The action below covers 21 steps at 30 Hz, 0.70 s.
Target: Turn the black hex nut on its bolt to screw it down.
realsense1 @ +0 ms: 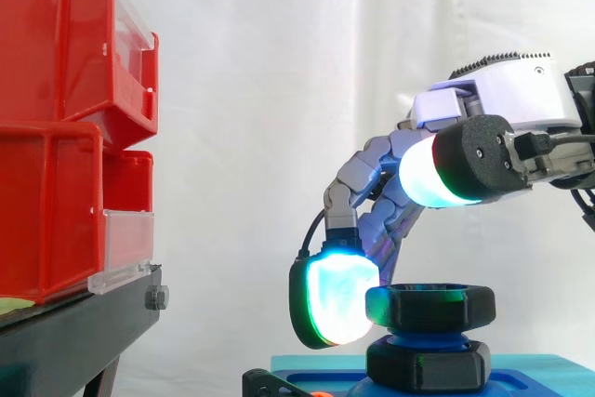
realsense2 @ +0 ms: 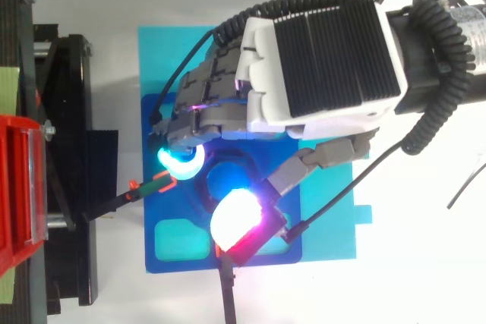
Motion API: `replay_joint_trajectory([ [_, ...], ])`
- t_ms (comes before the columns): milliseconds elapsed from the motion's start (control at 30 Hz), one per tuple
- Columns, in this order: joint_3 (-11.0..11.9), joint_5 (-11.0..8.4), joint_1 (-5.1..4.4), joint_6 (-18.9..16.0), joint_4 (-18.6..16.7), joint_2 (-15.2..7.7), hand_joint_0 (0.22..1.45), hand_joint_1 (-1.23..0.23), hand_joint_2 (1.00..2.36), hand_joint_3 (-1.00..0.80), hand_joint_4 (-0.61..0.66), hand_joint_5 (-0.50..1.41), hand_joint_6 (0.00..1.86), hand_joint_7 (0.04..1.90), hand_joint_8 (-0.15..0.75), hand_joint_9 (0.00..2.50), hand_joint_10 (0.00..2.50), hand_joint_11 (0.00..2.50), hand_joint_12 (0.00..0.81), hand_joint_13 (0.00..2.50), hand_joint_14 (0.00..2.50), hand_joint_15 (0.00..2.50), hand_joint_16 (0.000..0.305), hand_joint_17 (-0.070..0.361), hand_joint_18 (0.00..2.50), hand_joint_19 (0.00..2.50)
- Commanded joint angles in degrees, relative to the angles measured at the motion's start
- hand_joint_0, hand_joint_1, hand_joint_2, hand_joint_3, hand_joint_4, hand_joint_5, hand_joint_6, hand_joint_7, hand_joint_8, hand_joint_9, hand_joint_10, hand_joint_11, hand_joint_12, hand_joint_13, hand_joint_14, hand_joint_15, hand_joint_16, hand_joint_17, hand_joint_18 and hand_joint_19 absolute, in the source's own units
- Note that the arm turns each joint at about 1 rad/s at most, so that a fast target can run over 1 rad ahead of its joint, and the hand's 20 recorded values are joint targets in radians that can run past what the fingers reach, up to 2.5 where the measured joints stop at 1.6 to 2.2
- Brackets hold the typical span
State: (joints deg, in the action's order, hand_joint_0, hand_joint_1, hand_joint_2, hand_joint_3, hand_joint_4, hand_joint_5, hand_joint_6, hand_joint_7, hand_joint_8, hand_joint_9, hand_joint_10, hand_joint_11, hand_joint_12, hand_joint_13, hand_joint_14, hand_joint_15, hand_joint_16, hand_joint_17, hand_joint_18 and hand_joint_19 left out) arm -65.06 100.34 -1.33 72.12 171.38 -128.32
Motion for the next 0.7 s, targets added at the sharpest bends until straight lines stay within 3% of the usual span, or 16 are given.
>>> replay_joint_trajectory([
  [0,0.03,1.00,0.71,0.04,0.10,0.00,0.49,-0.25,1.00,-0.50,0.37,-0.24,0.85,0.68,0.386,0.72,0.01,0.58,0.408,0.81,0.01,0.26,0.056,0.127,0.88,0.33],
  [267,0.03,2.84,2.64,-0.05,-0.08,0.00,0.49,-0.26,1.00,-0.50,0.37,-0.24,0.85,0.68,0.387,0.72,0.01,0.58,0.408,0.82,0.01,0.27,0.057,0.127,0.89,0.34],
  [400,0.73,3.54,3.17,-0.14,0.01,0.00,0.49,-0.26,1.00,-0.50,0.37,-0.24,0.85,0.68,0.388,0.73,0.01,0.58,0.408,0.83,0.01,0.27,0.057,0.127,0.89,0.34],
  [533,2.49,3.81,3.35,-0.23,-0.25,0.00,0.49,-0.26,1.00,-0.50,0.38,-0.23,0.85,0.67,0.386,0.73,0.01,0.58,0.410,0.83,0.01,0.28,0.057,0.127,0.89,0.35],
  [667,2.66,3.90,3.17,-0.23,-0.52,-0.09,0.49,-0.26,1.00,-0.50,0.38,-0.22,0.80,0.69,0.386,0.73,0.01,0.58,0.408,0.83,0.01,0.28,0.057,0.127,0.89,0.36],
])
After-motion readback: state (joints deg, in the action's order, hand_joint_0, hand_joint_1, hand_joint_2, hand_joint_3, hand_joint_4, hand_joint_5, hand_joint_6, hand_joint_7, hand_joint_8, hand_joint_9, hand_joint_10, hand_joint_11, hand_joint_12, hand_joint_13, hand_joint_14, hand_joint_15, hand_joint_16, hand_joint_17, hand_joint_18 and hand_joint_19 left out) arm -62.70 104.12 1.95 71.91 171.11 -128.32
